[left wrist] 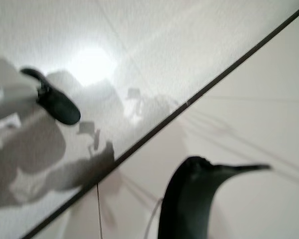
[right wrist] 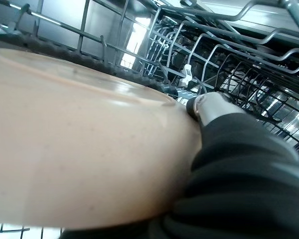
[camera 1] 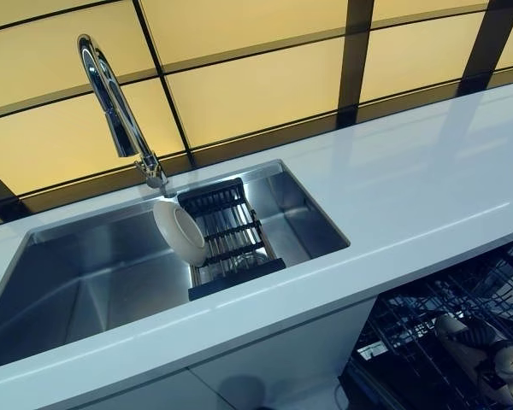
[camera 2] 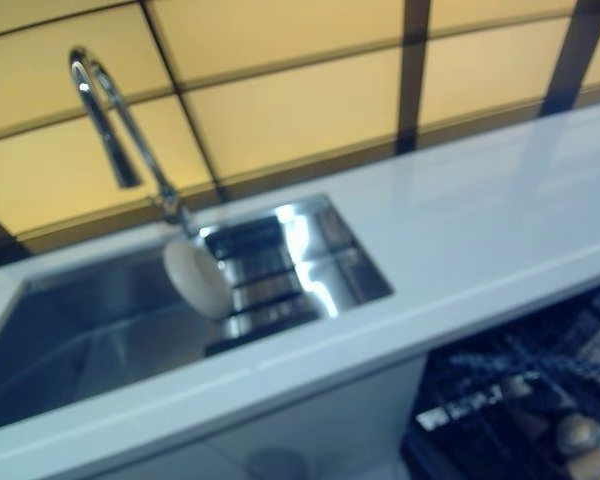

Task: Take plates into dishwasher

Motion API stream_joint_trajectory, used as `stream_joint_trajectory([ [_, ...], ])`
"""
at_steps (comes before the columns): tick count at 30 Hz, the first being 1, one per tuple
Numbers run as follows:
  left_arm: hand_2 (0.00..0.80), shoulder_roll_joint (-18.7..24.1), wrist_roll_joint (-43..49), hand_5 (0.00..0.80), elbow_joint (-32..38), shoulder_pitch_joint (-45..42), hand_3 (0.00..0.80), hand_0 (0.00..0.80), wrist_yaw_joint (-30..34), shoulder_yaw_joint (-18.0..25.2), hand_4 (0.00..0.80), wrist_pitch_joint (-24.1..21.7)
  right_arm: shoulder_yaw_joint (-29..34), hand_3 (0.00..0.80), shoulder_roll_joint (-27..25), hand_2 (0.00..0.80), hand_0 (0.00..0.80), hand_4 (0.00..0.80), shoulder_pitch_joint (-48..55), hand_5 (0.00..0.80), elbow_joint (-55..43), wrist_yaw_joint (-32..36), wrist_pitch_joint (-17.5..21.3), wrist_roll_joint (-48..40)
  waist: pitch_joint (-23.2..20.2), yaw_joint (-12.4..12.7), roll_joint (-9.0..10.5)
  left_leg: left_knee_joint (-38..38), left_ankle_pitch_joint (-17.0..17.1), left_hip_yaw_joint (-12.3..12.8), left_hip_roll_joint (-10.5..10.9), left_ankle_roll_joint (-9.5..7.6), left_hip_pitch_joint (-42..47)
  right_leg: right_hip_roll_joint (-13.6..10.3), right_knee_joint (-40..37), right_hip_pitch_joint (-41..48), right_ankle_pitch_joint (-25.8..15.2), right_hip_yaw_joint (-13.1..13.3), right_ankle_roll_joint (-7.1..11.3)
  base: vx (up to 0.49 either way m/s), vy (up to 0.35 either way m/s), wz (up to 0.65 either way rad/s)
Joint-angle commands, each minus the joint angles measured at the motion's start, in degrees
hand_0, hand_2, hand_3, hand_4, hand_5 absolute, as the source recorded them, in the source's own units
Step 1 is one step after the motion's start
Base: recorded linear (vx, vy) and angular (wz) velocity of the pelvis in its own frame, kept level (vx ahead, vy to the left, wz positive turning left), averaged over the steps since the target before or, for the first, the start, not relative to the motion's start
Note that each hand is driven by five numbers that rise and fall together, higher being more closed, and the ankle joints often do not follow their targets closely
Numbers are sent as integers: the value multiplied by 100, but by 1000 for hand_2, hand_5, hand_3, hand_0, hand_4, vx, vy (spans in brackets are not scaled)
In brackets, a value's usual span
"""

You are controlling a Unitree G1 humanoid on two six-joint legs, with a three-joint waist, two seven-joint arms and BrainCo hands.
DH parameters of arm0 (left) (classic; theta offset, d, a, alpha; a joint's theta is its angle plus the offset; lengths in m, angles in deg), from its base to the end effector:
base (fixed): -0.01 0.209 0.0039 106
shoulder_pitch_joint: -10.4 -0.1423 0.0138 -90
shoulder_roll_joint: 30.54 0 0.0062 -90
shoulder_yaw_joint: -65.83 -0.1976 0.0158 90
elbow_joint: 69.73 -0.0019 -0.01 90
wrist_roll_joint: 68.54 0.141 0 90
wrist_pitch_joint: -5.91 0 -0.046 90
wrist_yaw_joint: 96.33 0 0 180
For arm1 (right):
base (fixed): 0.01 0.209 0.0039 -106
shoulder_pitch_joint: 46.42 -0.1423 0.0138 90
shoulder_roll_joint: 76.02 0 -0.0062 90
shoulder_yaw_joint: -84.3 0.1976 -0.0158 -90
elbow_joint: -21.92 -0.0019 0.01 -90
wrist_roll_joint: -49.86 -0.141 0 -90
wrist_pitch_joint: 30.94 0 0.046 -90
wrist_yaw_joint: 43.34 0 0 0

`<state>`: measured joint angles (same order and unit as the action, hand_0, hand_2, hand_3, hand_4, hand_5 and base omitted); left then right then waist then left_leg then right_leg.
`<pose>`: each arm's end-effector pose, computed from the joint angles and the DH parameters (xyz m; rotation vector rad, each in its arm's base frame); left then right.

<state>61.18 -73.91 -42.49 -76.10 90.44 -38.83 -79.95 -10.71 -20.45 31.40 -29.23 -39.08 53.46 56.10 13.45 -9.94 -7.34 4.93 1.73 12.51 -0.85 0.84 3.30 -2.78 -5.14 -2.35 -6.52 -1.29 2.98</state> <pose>0.1142 0.2373 -0.1161 0.2760 1.1473 -0.1041 0.2126 -0.3783 0.0606 -0.9324 0.5954 -0.2109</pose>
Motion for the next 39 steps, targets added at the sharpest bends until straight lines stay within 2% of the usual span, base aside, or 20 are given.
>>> stream_joint_trajectory([
  [1,0,133,-36,0,-170,244,0,0,48,-128,0,-108,-166,800,245,800,800,800,-258,800,366,-56,49,38,-70,213,305,-240,-520,-205,331,-57,-37,-150,312,-129,300,-145,417,0,0,0],
  [2,0,127,-35,0,-171,246,0,0,45,-137,0,-104,-165,568,258,568,568,568,-277,568,404,-73,26,23,-65,219,305,-243,-518,-209,328,-59,-35,-148,310,-125,294,-144,413,0,0,0],
  [3,0,125,-39,0,-171,245,0,0,42,-140,0,-103,-155,0,267,0,0,0,-294,0,435,-71,-34,0,-64,222,308,-247,-519,-210,326,-58,-30,-147,308,-118,294,-142,410,0,0,0],
  [12,0,163,-38,0,-176,222,0,0,24,-58,0,-84,5,0,138,0,0,0,-241,0,157,-41,-248,-120,-41,184,418,-245,-528,-182,292,-60,-6,-124,320,-113,283,-122,407,0,0,0],
  [25,0,246,-19,0,-225,203,0,0,15,157,0,-18,664,0,-477,0,0,0,210,0,-798,275,-652,-38,-52,10,819,-192,-547,-46,179,-97,69,-3,347,-145,236,45,427,10,4,-2],
  [27,0,281,-13,0,-256,217,0,0,-10,196,0,6,931,0,-756,0,0,0,311,0,-936,372,-712,-171,-57,-29,920,-176,-552,-15,154,-105,98,23,359,-148,224,83,436,0,0,0],
  [31,0,302,-4,0,-279,231,0,0,-28,207,0,40,1140,0,-913,0,0,0,400,0,-1037,358,-775,-238,-68,-55,986,-169,-552,1,137,-112,108,46,373,-154,222,126,439,7,1,-1],
  [34,0,386,-20,0,-347,235,0,0,-57,244,0,82,1720,0,-1324,0,0,0,701,0,-1121,438,-783,-518,-104,-126,1135,-124,-552,30,108,-138,153,110,378,-151,198,201,457,31,-3,-8],
  [39,0,446,-46,0,-449,227,0,0,-69,283,0,83,2212,0,-1622,0,0,0,1031,0,-1158,500,-753,-670,-167,-179,1242,-71,-545,41,84,-163,194,172,360,-135,173,274,473,30,-4,-4],
])
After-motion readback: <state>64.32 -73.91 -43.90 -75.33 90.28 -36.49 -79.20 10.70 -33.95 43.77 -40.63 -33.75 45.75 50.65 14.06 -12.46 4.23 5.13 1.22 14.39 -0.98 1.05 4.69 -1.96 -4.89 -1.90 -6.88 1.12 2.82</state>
